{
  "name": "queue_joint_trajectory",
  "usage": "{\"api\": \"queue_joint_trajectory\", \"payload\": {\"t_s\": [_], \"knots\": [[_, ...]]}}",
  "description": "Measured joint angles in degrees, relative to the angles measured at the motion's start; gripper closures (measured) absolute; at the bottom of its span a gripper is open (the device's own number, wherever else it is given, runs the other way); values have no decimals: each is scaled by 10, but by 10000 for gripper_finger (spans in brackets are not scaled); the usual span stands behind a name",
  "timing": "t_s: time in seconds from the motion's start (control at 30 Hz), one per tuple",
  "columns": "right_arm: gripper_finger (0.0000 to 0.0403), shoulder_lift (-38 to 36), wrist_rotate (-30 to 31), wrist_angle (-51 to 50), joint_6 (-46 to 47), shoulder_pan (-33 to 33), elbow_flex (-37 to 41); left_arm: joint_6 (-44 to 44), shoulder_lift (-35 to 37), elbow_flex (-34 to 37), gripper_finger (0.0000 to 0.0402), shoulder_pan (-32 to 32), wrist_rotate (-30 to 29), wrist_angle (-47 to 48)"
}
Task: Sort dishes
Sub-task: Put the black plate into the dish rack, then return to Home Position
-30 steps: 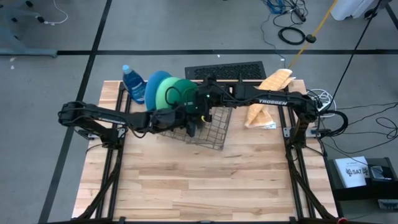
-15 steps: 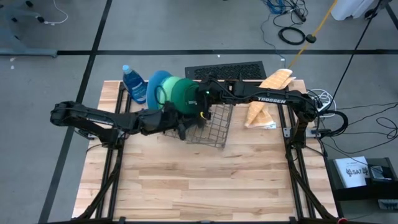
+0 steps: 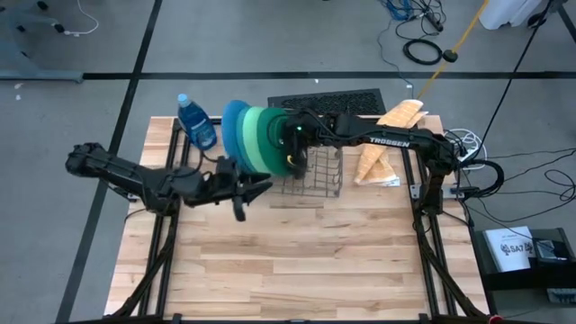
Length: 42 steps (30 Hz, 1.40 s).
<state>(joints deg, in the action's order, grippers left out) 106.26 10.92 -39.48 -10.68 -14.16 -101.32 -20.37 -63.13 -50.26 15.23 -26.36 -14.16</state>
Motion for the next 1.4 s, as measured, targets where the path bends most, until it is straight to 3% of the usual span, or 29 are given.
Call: {"api": "queue_joint_trajectory", "payload": {"t_s": [0.17,0.33,0.67,0.93,1.1,1.27,1.4], "knots": [[403,-6,25,92,-40,21,-1,23,4,0,267,35,-21,-2],[403,-7,89,70,-55,24,-1,29,4,0,267,62,-33,10],[403,2,41,-36,-28,22,-1,48,3,0,267,97,-100,66],[403,-45,31,65,-43,77,-2,104,5,0,270,141,-188,89],[403,-92,20,105,-43,129,6,162,22,7,309,163,-197,83],[403,-172,17,223,-42,174,135,211,60,55,388,164,-162,36],[403,-274,27,391,-26,207,323,239,111,129,397,164,-130,-48]]}}
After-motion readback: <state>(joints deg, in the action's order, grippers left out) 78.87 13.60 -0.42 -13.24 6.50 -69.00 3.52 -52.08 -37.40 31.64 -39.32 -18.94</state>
